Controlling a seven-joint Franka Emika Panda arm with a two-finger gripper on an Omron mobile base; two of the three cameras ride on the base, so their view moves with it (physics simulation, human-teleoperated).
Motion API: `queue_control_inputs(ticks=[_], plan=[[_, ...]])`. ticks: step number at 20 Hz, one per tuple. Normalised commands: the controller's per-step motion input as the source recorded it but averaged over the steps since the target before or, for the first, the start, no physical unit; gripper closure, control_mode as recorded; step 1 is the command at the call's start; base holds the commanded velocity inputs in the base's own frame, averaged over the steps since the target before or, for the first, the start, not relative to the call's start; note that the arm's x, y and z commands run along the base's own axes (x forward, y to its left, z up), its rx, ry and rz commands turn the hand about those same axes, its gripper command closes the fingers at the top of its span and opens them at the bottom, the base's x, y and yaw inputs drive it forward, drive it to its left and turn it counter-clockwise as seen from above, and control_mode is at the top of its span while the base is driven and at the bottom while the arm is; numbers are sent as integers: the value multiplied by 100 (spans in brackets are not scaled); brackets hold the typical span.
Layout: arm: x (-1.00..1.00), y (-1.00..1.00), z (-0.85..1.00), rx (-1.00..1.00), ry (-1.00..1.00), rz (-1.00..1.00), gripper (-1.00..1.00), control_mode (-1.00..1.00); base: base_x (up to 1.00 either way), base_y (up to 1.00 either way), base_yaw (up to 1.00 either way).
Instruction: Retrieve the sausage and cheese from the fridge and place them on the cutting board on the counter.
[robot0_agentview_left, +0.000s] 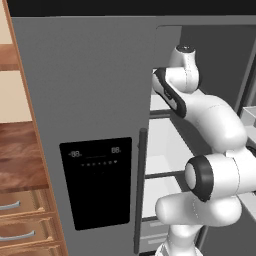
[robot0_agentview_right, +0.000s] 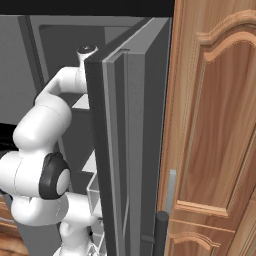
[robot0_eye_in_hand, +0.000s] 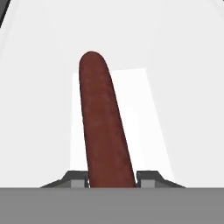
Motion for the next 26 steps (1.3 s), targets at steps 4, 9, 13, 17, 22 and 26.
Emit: queue_control_inputs(ticks=[4, 9, 13, 17, 22, 26], plan=[[-33, 0, 0, -3, -1, 0, 100, -100, 0, 0, 0], [-63, -6, 27, -1, -2, 0, 100, -100, 0, 0, 0], [-80, -11, 44, 2, -1, 0, 100, -100, 0, 0, 0], [-100, -3, 17, 6, -6, 0, 100, -100, 0, 0, 0], [-100, 0, 0, 1, -7, -1, 100, -100, 0, 0, 0], [-92, 0, 12, 0, -10, -2, 100, -100, 0, 0, 0]])
